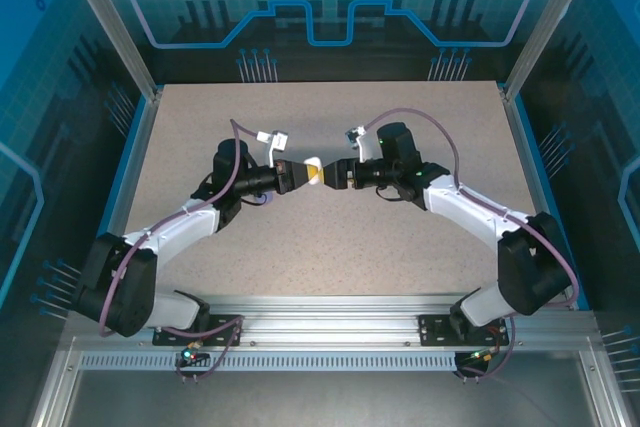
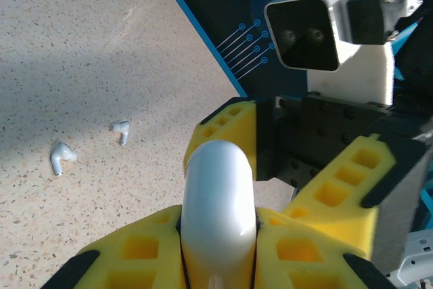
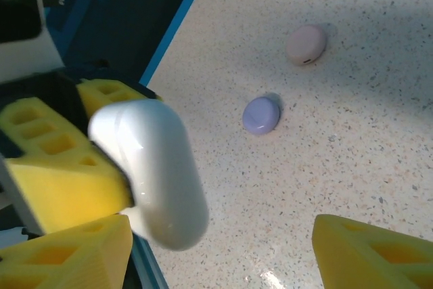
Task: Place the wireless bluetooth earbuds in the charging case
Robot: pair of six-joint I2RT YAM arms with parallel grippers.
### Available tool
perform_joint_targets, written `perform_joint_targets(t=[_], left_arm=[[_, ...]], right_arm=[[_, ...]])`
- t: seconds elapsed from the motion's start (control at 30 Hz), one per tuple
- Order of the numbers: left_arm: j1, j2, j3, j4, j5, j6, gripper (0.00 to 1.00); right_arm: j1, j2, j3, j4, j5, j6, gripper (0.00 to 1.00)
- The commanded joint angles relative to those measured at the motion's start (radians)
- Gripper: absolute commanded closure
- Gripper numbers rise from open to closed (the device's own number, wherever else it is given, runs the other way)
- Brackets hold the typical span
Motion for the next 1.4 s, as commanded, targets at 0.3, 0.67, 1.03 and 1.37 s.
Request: perform_joint_targets(t=[0.3, 0.67, 1.03, 1.37], left_arm=[[0.008, -0.043, 0.017, 0.038, 0.081, -0.012, 1.0], [0.008, -0.052, -0.003, 0.048, 0.092, -0.01, 1.0], [0.008, -0.042, 0.008, 0.053, 0.093, -0.013, 1.0], [0.006, -0.037, 0.011, 0.07, 0.098, -0.023, 1.0]], right_arm=[[-0.107, 0.126, -0.027, 0.073, 0.024, 0.07, 0.38], [-0.114, -0.014, -0.081, 0.129, -0.181, 0.045, 0.37], [-0.068, -0.009, -0.034, 0.155, -0.215, 0.071, 0.4], [-0.035, 0.025, -0.015, 0.151, -0.184, 0.076, 0.47]])
